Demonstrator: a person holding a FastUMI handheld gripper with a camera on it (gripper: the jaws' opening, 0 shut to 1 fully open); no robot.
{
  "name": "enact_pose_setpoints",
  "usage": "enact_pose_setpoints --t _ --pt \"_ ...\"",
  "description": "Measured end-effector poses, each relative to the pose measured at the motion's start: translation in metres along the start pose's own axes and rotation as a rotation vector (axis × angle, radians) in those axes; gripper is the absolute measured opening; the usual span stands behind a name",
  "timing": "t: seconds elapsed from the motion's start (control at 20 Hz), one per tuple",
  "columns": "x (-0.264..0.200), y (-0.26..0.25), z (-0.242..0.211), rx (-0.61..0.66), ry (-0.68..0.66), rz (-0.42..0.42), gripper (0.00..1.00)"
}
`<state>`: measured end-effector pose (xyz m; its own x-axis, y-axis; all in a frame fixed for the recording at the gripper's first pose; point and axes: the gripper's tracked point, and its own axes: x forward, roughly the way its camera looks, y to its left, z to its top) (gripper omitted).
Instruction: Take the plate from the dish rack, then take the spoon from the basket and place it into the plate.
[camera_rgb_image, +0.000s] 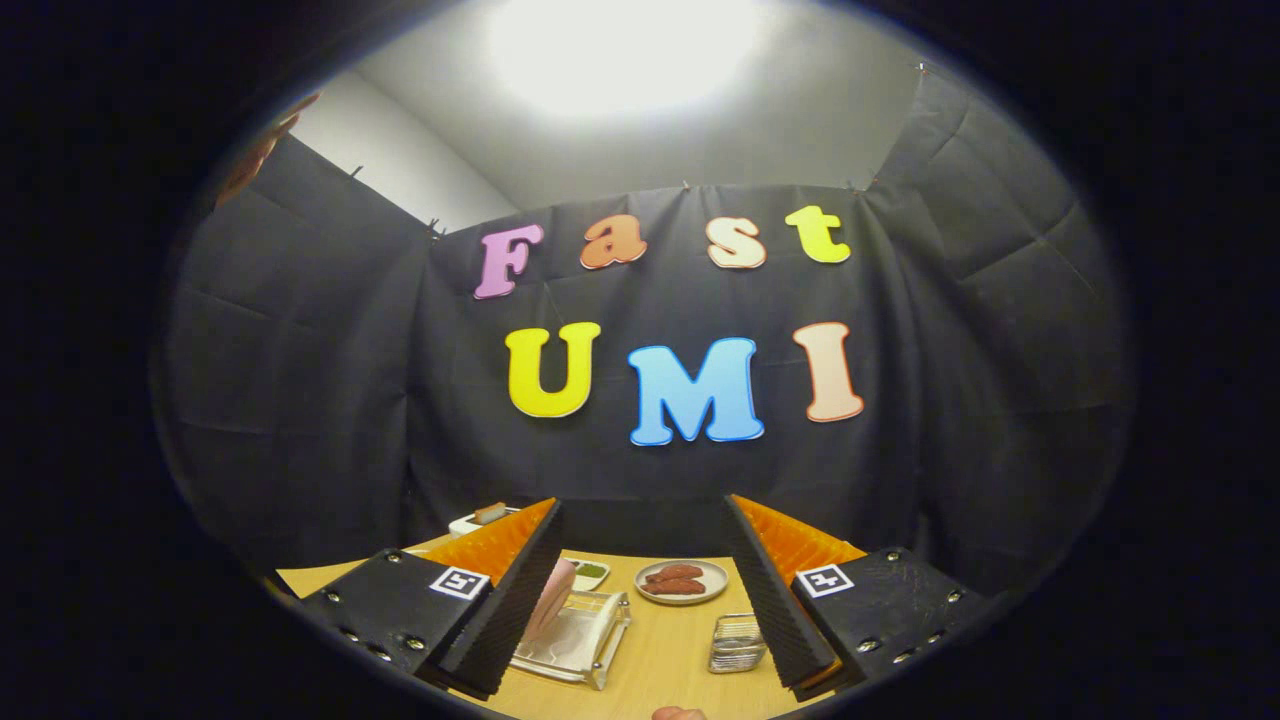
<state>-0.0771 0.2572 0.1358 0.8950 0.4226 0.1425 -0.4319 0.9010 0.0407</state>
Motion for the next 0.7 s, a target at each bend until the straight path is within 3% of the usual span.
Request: enact_pose_setpoints --t 0.35,0.7 --pt "0.039 0.048 0.007 -0.026 0.000 0.098 0.96" --pt "0.077 0.069 -0.007 -0.019 0.040 0.113 0.96"
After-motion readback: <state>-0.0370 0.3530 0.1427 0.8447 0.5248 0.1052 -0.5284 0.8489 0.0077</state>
